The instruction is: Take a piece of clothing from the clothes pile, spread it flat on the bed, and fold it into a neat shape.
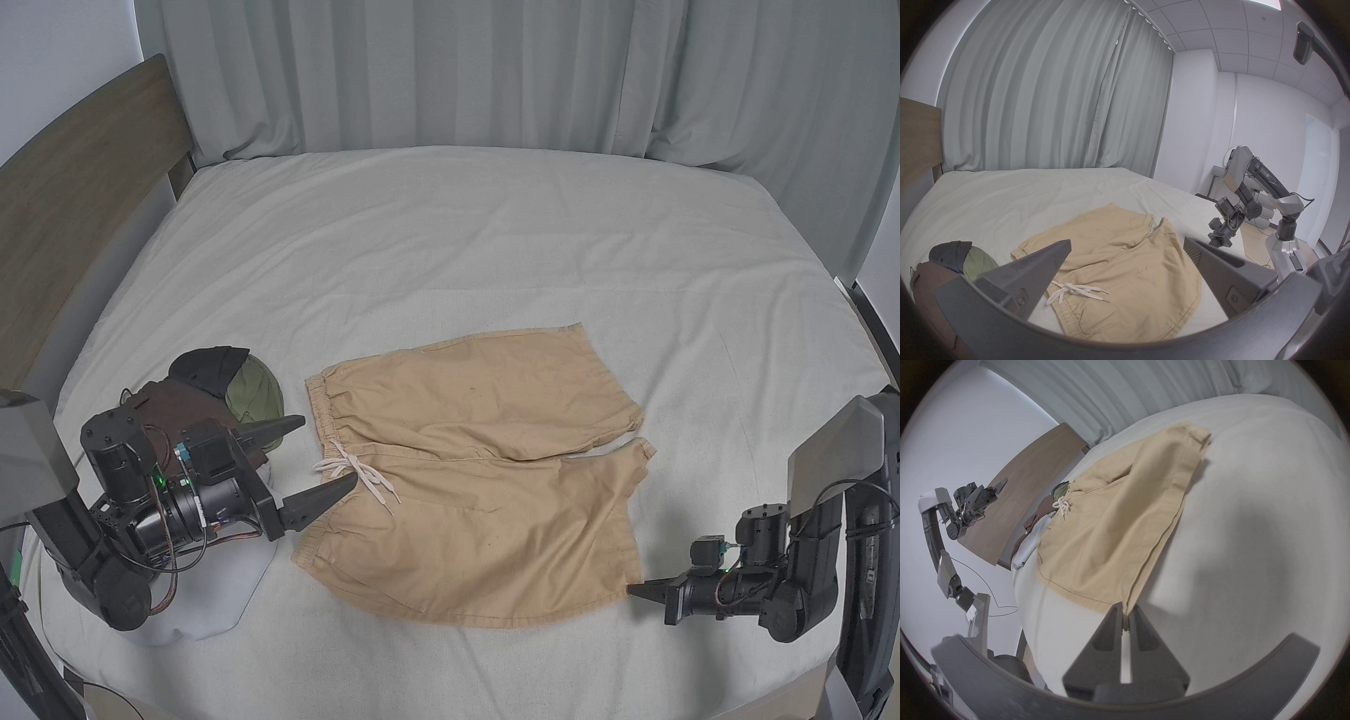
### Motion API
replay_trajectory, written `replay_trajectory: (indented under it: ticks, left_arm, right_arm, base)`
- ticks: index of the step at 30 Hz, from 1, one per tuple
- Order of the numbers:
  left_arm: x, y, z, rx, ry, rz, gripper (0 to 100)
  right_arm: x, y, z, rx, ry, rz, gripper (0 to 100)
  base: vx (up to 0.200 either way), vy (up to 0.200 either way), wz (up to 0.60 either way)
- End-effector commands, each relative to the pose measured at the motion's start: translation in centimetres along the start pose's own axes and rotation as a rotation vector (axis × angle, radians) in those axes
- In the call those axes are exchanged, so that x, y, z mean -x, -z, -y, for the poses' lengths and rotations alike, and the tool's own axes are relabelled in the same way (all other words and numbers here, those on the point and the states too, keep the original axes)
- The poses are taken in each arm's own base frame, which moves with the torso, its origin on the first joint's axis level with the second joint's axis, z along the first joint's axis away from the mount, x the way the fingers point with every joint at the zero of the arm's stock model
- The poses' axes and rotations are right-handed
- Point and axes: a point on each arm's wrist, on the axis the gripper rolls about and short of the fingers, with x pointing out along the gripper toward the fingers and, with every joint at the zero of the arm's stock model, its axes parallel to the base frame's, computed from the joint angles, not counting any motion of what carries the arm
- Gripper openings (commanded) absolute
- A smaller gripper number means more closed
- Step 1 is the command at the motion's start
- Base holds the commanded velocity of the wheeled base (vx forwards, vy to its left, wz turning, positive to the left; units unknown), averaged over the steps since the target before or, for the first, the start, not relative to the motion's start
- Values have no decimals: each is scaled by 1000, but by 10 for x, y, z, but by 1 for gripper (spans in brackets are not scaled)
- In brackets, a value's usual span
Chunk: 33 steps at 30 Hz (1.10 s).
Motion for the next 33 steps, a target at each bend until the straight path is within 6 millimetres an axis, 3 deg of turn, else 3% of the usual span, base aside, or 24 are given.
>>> replay_trajectory:
  ticks: [1,9,23,24,33]
  left_arm:
    - [-1,1,0,1,1,-1,100]
    - [-1,2,0,3,2,-4,100]
    - [0,3,1,6,2,-9,100]
    - [0,3,1,6,2,-9,100]
    - [5,7,2,25,-2,-30,100]
  right_arm:
    - [23,1,-1,-23,35,5,0]
    - [41,9,-7,-47,56,-25,0]
    - [43,10,-4,-58,71,-24,0]
    - [44,10,-4,-56,69,-25,100]
    - [46,-1,-9,-20,58,22,100]
  base:
    - [0,0,0]
    - [0,0,0]
    - [0,0,0]
    - [0,0,0]
    - [0,0,0]
